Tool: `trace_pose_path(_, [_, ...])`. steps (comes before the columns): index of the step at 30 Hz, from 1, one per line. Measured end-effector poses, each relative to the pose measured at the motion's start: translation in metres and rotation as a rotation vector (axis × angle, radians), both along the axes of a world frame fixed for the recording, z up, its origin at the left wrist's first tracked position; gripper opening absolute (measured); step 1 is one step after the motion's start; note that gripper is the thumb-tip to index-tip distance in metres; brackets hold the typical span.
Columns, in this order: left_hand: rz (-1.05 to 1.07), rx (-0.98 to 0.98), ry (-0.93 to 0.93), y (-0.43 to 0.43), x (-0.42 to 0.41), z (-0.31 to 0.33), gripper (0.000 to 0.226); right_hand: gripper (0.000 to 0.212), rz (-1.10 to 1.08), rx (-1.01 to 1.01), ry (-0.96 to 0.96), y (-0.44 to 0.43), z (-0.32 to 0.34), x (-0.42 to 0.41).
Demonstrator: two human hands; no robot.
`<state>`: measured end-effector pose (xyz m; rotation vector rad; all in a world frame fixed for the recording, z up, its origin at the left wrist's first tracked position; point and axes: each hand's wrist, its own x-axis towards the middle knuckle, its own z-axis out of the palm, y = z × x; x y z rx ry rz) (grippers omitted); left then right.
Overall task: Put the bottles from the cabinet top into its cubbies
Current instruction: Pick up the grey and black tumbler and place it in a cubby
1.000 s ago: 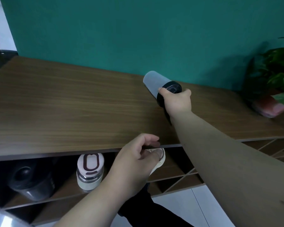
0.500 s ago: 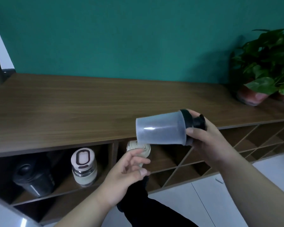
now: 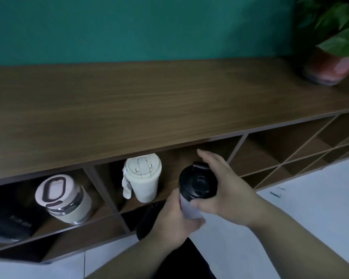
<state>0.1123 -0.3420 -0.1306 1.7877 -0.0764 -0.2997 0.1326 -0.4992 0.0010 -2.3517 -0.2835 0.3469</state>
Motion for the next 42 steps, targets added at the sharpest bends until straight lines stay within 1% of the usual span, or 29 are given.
trace_pose_path(2, [0.060,-0.020,-0.008,-0.014,0.015,-0.016,0.081,0.120,-0.158,0.059,-0.009,0.008,-0.019,0.007])
trace_pose_path(3, [0.089,-0.015,-0.008,-0.020,0.023,-0.023,0.077,0.120,-0.193,0.070,-0.013,0.011,-0.028,0.012])
trace_pose_path(5, [0.158,0.072,-0.039,-0.026,0.039,-0.034,0.071,0.116,-0.178,0.061,-0.032,0.012,-0.043,0.026])
trace_pose_path(8, [0.273,0.134,-0.112,-0.032,0.057,-0.042,0.061,0.114,-0.102,0.074,-0.015,0.007,-0.058,0.051])
trace_pose_path(10, [0.342,0.250,-0.192,-0.036,0.066,-0.044,0.050,0.112,-0.065,0.080,0.001,0.003,-0.064,0.066])
trace_pose_path(12, [0.376,0.303,-0.213,-0.037,0.073,-0.048,0.048,0.108,-0.051,0.091,0.007,-0.002,-0.072,0.078])
trace_pose_path(14, [0.382,0.335,-0.189,-0.037,0.077,-0.054,0.056,0.105,-0.056,0.128,0.023,-0.005,-0.080,0.087])
trace_pose_path(16, [0.400,0.323,-0.108,-0.036,0.078,-0.056,0.067,0.101,-0.057,0.177,0.050,-0.007,-0.088,0.094])
trace_pose_path(19, [0.426,0.356,-0.026,-0.038,0.081,-0.060,0.073,0.090,-0.057,0.231,0.060,-0.011,-0.096,0.102])
trace_pose_path(24, [0.423,0.387,0.037,-0.040,0.083,-0.063,0.085,0.096,-0.042,0.301,0.046,-0.012,-0.105,0.106])
trace_pose_path(27, [0.430,0.403,0.035,-0.040,0.083,-0.063,0.086,0.093,-0.025,0.313,0.008,-0.013,-0.109,0.106])
trace_pose_path(30, [0.438,0.423,0.029,-0.040,0.084,-0.064,0.088,0.086,-0.029,0.349,-0.015,-0.015,-0.116,0.106])
trace_pose_path(33, [0.429,0.425,0.028,-0.039,0.084,-0.063,0.086,0.082,-0.064,0.388,-0.027,-0.014,-0.121,0.102])
trace_pose_path(37, [0.406,0.420,0.023,-0.037,0.084,-0.064,0.083,0.087,-0.116,0.416,-0.039,-0.012,-0.125,0.096])
trace_pose_path(40, [0.399,0.405,0.014,-0.036,0.084,-0.064,0.080,0.083,-0.140,0.443,-0.045,-0.010,-0.124,0.093])
trace_pose_path(42, [0.397,0.405,0.007,-0.036,0.084,-0.064,0.078,0.085,-0.143,0.443,-0.036,-0.011,-0.126,0.093])
